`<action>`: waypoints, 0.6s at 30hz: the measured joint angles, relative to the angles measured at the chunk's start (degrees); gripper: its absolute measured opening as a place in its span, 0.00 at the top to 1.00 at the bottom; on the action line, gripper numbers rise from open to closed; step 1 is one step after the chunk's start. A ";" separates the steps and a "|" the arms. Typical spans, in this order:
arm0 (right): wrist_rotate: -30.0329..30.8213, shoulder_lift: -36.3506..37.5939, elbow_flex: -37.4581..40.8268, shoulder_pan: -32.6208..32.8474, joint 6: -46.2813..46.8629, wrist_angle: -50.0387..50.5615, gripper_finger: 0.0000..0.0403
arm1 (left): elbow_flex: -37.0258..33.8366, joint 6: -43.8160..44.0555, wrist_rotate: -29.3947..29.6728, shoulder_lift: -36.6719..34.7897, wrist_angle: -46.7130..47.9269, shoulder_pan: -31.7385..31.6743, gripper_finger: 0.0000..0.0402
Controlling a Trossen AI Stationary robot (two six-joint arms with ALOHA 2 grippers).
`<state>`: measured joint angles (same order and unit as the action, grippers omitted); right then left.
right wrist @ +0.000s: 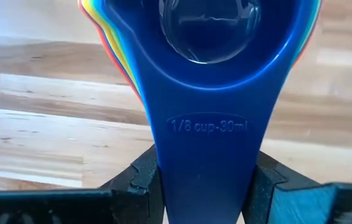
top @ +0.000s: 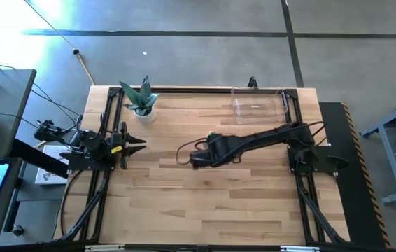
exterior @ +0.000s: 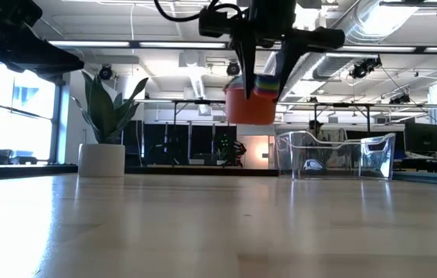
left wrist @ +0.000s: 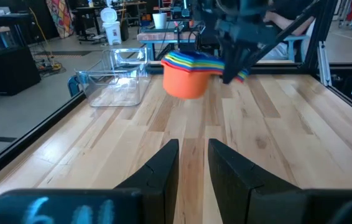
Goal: Nest measuring cups in basket
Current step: Put the nested measuring cups into the transparent bin
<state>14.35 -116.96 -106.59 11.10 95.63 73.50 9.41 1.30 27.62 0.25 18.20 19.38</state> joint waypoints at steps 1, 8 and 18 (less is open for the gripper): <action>-0.02 0.56 0.00 -0.47 -1.28 0.09 0.68 | 0.00 0.02 0.00 0.00 -0.02 -0.01 0.81; 0.20 4.15 0.00 -4.39 -10.76 1.05 0.68 | 0.00 0.00 0.01 0.00 -0.02 0.00 0.81; 1.32 9.40 0.00 -11.53 -24.28 4.86 0.68 | 0.00 0.00 0.01 0.00 -0.02 -0.01 0.81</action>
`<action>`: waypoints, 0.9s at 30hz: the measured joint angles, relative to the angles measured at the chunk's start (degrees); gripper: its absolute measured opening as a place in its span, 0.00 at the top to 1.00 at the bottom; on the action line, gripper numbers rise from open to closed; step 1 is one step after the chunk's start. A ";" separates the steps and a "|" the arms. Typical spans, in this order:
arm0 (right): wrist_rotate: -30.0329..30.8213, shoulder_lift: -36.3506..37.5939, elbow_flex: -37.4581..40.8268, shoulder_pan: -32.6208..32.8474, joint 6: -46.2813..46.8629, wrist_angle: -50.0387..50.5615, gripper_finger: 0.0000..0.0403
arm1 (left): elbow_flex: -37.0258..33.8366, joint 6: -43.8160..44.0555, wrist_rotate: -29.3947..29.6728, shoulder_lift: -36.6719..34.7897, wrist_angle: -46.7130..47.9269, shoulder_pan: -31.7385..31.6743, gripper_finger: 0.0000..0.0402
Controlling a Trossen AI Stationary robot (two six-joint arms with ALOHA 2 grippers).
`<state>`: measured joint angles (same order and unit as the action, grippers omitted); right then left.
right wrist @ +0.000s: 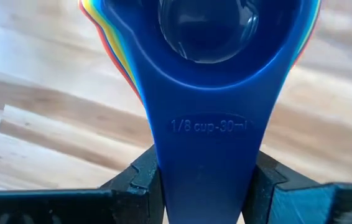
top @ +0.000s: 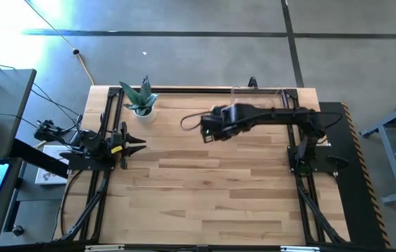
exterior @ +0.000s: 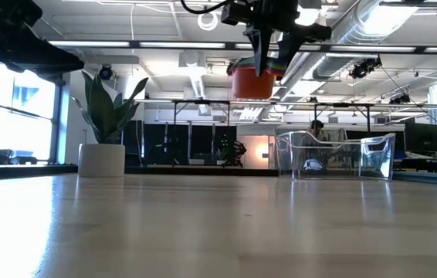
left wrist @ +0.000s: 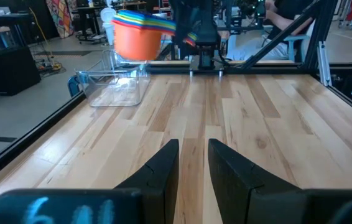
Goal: Nest measuring cups in basket
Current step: Put the nested measuring cups into the transparent bin
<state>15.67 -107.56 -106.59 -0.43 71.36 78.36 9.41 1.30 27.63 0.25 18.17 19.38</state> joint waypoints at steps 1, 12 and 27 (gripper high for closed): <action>0.03 0.52 0.00 -0.91 -1.43 0.32 0.68 | 0.00 0.01 -0.01 0.00 0.01 0.01 0.81; -3.59 5.83 0.02 -13.01 -24.59 1.24 0.68 | 0.00 0.00 -0.01 0.00 0.00 0.02 0.81; -7.46 13.55 0.02 -32.31 -52.26 3.61 0.68 | 0.00 0.00 -0.01 0.00 0.01 0.01 0.81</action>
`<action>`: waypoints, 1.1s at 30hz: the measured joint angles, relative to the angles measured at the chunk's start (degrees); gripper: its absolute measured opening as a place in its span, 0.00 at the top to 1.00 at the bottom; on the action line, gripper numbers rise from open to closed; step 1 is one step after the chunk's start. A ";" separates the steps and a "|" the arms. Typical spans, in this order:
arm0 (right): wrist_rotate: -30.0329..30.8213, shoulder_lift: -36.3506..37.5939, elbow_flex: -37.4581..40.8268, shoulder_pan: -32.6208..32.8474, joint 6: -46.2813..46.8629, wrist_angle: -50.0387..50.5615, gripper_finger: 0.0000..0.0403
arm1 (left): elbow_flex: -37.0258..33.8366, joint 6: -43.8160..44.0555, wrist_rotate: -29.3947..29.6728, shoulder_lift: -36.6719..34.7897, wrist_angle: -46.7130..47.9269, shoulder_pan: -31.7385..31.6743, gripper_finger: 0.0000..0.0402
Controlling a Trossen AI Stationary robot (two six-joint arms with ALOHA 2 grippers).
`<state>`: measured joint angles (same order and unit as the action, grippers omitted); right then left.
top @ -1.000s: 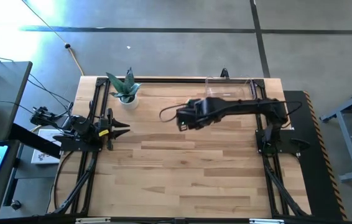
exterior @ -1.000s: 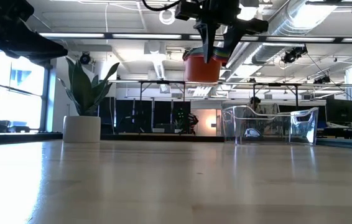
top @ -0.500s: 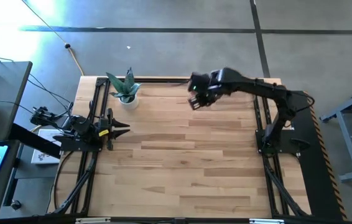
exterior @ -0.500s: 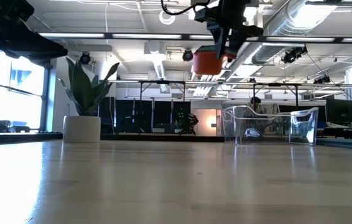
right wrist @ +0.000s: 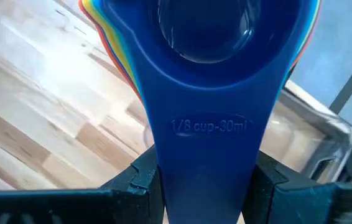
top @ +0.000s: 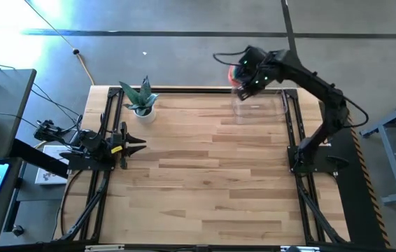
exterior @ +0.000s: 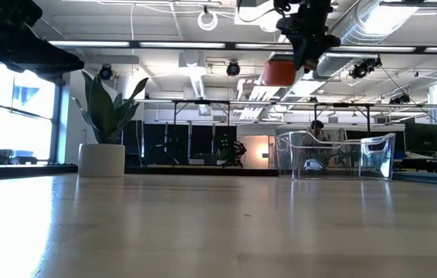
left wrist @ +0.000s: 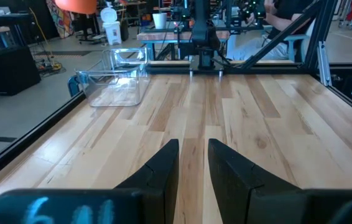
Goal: Nest measuring cups in basket
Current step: Put the nested measuring cups into the transparent bin
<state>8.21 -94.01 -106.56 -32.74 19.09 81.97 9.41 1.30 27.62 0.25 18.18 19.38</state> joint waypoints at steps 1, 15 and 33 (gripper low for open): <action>-0.87 0.13 0.00 -1.13 -1.71 0.04 0.68 | 0.00 0.01 0.01 0.00 -0.01 0.01 0.81; -7.61 0.10 8.81 -13.35 -17.47 -1.21 0.68 | 0.00 0.02 0.00 0.00 0.01 -0.01 0.81; -12.67 3.80 33.69 -16.52 -32.38 -16.00 0.68 | 0.00 0.01 0.01 0.00 -0.01 -0.01 0.81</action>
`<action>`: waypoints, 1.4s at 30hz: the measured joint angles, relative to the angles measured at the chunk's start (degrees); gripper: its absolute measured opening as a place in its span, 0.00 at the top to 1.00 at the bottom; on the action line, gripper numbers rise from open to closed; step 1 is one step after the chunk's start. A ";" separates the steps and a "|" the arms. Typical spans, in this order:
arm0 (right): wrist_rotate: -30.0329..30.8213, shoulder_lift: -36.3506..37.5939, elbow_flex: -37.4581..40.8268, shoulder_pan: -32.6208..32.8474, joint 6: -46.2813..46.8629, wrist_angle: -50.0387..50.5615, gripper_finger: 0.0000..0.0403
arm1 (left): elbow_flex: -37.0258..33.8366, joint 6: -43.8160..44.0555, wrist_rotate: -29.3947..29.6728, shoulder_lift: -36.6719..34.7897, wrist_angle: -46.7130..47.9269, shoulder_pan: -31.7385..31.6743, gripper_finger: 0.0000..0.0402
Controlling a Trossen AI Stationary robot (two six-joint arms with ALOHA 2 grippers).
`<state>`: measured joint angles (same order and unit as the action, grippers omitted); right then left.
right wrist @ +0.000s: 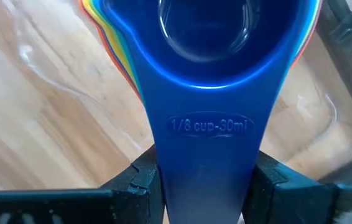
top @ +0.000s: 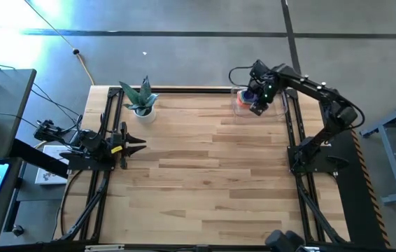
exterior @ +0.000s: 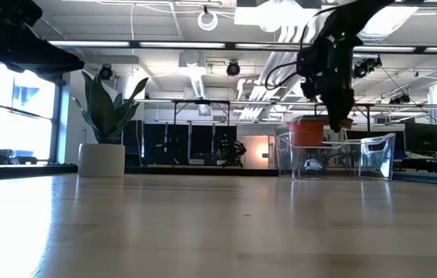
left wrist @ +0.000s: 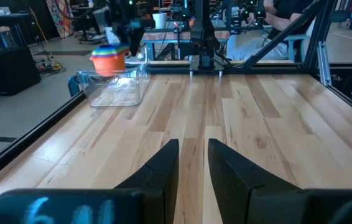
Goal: Nest measuring cups in basket
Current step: Put the nested measuring cups into the transparent bin
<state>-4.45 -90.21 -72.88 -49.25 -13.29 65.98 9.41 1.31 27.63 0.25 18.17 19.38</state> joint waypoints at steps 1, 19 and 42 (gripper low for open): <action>0.29 0.00 0.96 0.00 -0.62 -1.12 0.68 | 0.00 -0.01 -0.01 0.00 0.00 0.00 0.81; 3.83 -6.36 5.39 -0.26 -8.14 -9.30 0.68 | 0.00 -0.01 -0.01 0.00 0.02 0.00 0.81; 11.09 -10.25 5.37 0.17 -9.75 -8.39 0.60 | -0.01 -0.01 -0.01 0.00 0.02 0.01 0.81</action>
<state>6.63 -100.47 -67.51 -49.08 -23.04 57.58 9.40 1.30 27.62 0.25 18.19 19.38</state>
